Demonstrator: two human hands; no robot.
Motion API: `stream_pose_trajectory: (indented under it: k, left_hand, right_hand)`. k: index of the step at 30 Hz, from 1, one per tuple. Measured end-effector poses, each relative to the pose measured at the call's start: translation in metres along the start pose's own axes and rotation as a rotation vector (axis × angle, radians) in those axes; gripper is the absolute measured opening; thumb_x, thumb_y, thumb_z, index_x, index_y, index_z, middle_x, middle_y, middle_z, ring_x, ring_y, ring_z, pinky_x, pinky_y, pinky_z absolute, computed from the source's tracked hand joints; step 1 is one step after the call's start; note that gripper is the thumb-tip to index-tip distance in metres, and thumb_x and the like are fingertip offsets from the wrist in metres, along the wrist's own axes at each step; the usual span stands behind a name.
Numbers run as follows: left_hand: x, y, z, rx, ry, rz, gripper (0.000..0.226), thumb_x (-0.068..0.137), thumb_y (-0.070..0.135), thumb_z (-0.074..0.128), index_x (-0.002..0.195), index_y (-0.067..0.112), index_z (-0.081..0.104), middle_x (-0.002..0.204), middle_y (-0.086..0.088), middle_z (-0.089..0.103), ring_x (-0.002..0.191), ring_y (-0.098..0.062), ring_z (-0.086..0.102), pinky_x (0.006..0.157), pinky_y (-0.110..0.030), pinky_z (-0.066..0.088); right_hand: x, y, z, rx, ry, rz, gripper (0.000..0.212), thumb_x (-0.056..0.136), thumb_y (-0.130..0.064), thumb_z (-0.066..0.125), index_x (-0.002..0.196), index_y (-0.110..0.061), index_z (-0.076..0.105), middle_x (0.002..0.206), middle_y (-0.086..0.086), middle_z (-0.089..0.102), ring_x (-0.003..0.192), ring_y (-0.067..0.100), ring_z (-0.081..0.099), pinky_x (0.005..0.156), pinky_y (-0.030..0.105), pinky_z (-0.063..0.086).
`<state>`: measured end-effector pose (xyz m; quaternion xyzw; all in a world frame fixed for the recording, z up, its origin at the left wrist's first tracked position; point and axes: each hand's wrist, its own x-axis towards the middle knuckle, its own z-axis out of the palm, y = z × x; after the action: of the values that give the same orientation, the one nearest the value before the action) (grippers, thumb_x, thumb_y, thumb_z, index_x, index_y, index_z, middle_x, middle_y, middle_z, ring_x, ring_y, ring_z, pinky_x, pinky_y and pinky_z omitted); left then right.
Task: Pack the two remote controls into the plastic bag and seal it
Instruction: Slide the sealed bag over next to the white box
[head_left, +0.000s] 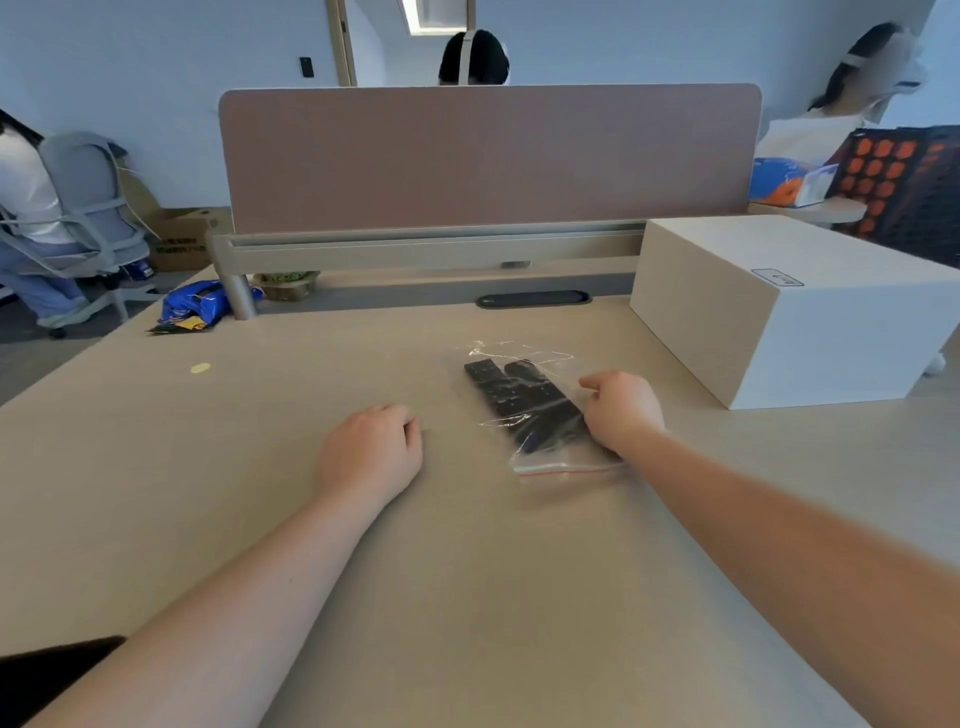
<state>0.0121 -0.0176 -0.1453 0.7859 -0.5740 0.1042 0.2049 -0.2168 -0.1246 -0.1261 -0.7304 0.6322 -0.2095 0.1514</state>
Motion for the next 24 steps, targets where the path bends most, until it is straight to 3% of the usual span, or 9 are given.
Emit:
stream_pose_trajectory:
  k: [7,12,24]
  left_hand:
    - [0.034,0.025,0.022,0.004,-0.009,0.085,0.028,0.092,0.032,0.044,0.067,0.019,0.043,0.087,-0.008,0.068,0.086,-0.032,0.061,0.062,-0.033,0.042]
    - [0.053,0.034,0.031,0.002,0.002,0.12,0.028,0.093,0.032,0.043,0.067,0.021,0.041,0.088,-0.006,0.068,0.086,-0.03,0.061,0.06,-0.032,0.036]
    - [0.087,0.041,0.055,-0.007,0.0,0.181,0.029,0.092,0.033,0.042,0.067,0.019,0.049,0.085,-0.005,0.067,0.084,-0.029,0.061,0.058,-0.031,0.037]
  right_hand:
    - [0.042,0.028,-0.007,-0.132,0.129,0.06,0.035,0.093,0.0,0.043,0.123,-0.005,0.058,0.124,0.017,0.06,0.111,0.034,0.057,0.089,0.035,0.05]
    - [0.07,0.035,-0.005,-0.22,0.17,0.072,0.022,0.092,-0.002,0.046,0.108,-0.001,0.061,0.114,0.019,0.061,0.101,0.033,0.06,0.081,0.035,0.05]
    - [0.131,0.05,-0.009,-0.363,0.212,0.081,0.029,0.093,-0.008,0.05,0.12,-0.005,0.06,0.121,0.021,0.057,0.11,0.038,0.056,0.091,0.038,0.049]
